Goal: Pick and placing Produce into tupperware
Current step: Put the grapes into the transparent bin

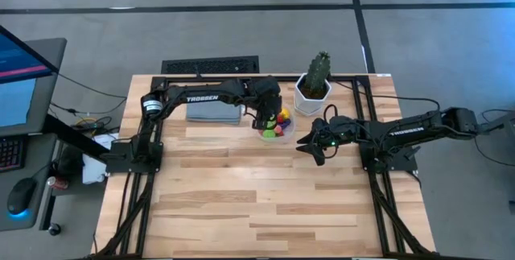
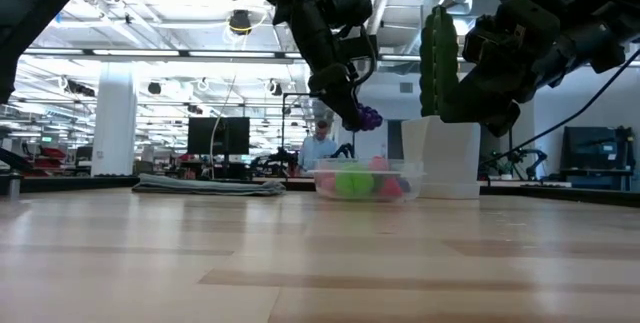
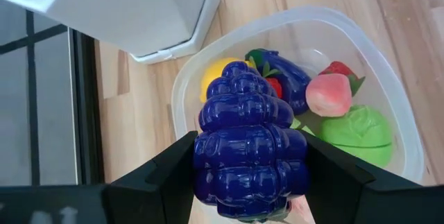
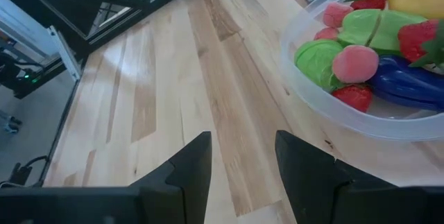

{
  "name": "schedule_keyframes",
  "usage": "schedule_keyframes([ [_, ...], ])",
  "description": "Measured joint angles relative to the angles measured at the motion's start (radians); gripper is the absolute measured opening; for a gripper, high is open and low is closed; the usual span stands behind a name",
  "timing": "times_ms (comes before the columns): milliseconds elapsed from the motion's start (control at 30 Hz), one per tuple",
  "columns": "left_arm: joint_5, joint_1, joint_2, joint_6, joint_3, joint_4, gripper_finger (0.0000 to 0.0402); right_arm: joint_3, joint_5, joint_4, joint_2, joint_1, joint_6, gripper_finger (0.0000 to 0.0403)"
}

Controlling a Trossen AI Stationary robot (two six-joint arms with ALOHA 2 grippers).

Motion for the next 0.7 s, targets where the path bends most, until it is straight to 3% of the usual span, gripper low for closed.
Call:
schedule_keyframes([
  [700,0.112,0.057,0.041,-0.073,-0.023,0.090,0.0202,0.000,0.042,0.001,0.000,-0.001,-0.007,0.0182],
])
